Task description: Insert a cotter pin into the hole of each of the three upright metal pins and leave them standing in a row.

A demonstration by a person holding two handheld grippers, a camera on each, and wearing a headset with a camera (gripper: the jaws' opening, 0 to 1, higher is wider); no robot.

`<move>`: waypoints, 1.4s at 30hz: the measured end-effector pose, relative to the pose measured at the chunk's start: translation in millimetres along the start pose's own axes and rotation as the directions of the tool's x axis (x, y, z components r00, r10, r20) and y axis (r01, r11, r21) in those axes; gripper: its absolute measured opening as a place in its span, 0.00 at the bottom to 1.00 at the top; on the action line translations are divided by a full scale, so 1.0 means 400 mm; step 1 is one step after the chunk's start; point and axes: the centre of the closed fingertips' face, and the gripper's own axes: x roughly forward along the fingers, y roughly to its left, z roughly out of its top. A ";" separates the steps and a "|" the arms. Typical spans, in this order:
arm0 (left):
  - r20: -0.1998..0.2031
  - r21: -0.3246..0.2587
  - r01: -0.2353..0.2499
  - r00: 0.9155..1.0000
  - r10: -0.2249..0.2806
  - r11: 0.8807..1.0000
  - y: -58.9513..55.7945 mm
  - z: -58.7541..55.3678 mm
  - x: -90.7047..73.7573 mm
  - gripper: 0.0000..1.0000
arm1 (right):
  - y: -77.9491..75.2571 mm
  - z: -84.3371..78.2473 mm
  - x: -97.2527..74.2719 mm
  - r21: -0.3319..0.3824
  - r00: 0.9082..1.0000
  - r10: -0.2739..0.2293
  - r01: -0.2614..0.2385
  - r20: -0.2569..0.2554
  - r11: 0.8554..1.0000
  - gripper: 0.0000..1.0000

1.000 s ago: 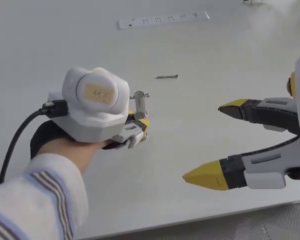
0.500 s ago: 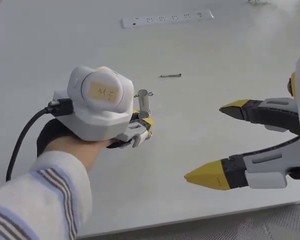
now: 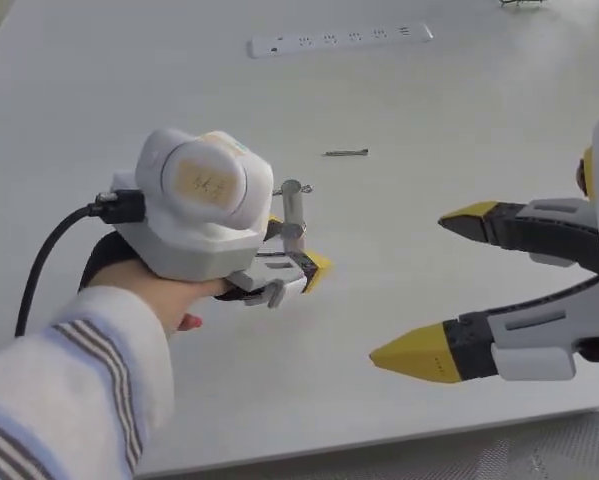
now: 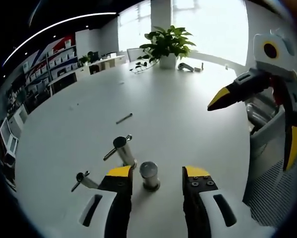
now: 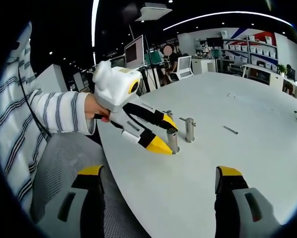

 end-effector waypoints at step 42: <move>0.124 -0.217 0.043 0.992 -0.016 0.975 0.001 -0.083 -0.166 0.96 | -0.070 0.033 -0.034 -0.085 0.997 -0.074 0.071 -0.036 0.994 0.88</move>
